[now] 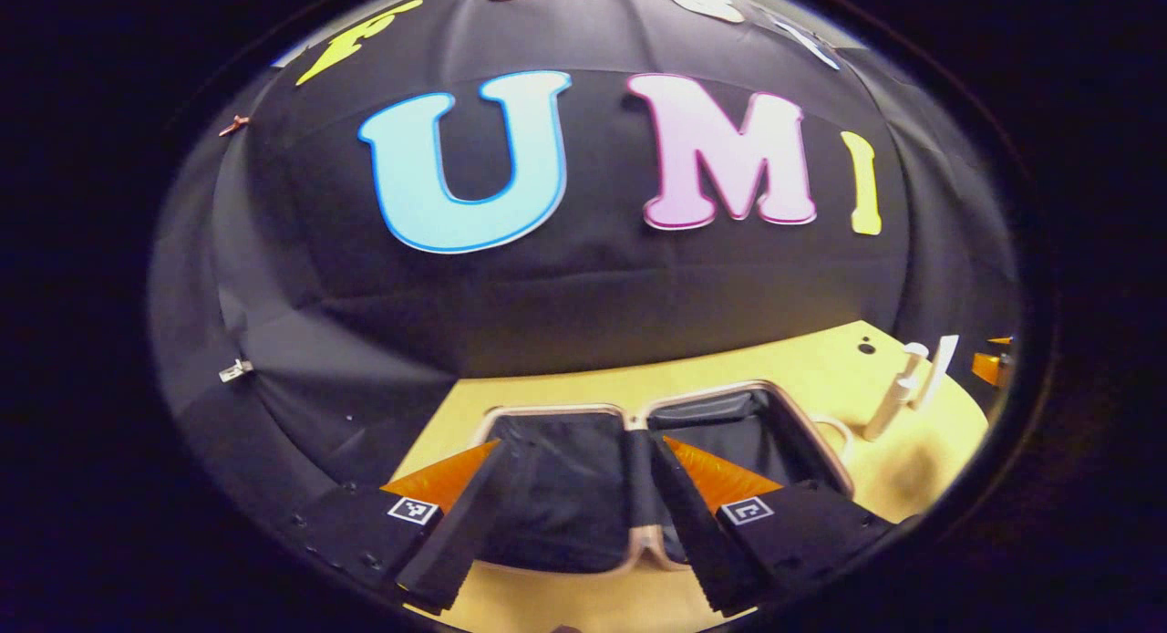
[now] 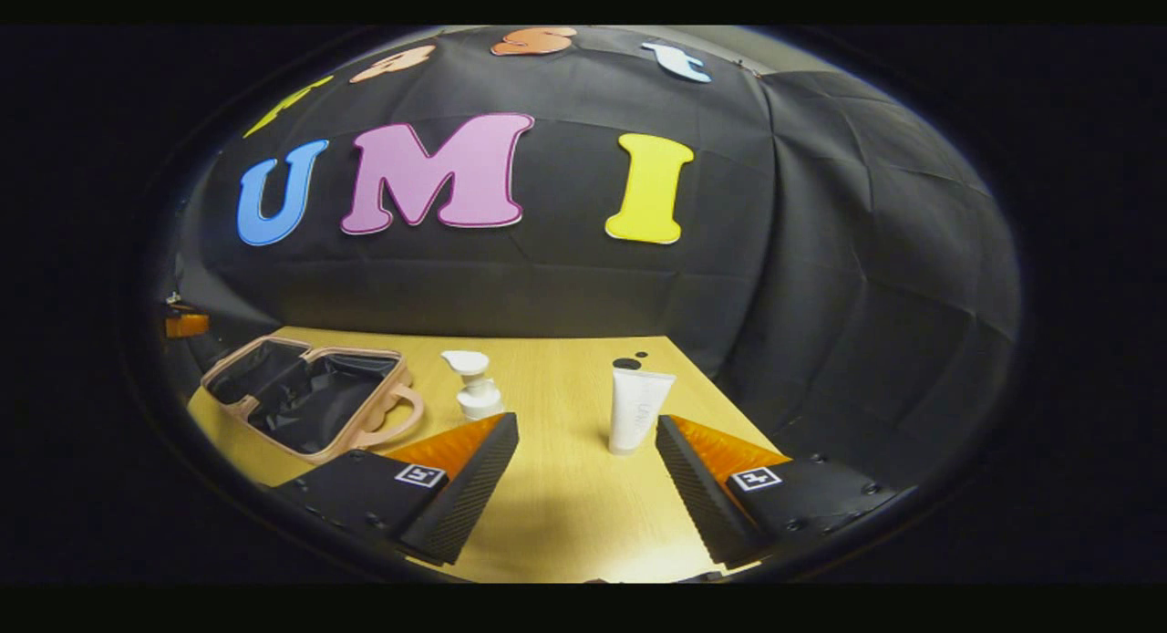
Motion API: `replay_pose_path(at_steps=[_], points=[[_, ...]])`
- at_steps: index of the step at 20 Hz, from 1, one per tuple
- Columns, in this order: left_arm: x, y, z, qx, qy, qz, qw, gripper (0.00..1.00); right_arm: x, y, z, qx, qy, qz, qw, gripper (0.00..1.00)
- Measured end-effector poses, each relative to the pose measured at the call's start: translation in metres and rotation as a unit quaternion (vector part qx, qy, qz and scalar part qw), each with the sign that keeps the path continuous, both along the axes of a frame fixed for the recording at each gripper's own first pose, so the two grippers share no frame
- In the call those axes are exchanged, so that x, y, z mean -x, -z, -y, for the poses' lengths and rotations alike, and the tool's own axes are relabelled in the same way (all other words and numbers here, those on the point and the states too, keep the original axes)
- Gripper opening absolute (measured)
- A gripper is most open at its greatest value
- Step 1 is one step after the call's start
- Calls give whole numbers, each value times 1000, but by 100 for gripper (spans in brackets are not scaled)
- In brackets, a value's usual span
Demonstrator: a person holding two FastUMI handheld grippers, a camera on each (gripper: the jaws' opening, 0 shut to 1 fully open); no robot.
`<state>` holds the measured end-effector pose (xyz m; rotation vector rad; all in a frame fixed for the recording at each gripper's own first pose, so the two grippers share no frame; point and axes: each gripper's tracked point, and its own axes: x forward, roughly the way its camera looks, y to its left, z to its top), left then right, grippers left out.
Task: First open the suitcase, pack the skin care products into it, and then close the suitcase.
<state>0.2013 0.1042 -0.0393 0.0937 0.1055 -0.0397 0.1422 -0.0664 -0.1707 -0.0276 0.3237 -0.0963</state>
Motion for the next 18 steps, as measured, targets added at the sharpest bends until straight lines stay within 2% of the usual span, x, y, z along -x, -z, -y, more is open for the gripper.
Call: replay_pose_path(at_steps=[2, 5, 10, 14, 18], points=[[8, 15, 65, 4, 38, 1, 999, 98, -1, -2, 13, -1, 0, -1, 1000, 97], [-7, 46, 160, 16, 91, -17, 996, 98, 4, 2, 28, 2, -8, -12, 1000, 97], [-37, 90, 297, 27, 183, -44, 982, 98, 8, 21, 44, 13, -21, -38, 999, 97], [-79, 112, 346, 11, 205, -56, 977, 98, -5, 28, 48, -20, -11, -34, 999, 97], [-133, 118, 359, -11, 177, -44, 983, 98, -22, 49, 48, -40, -9, -37, 998, 97]])
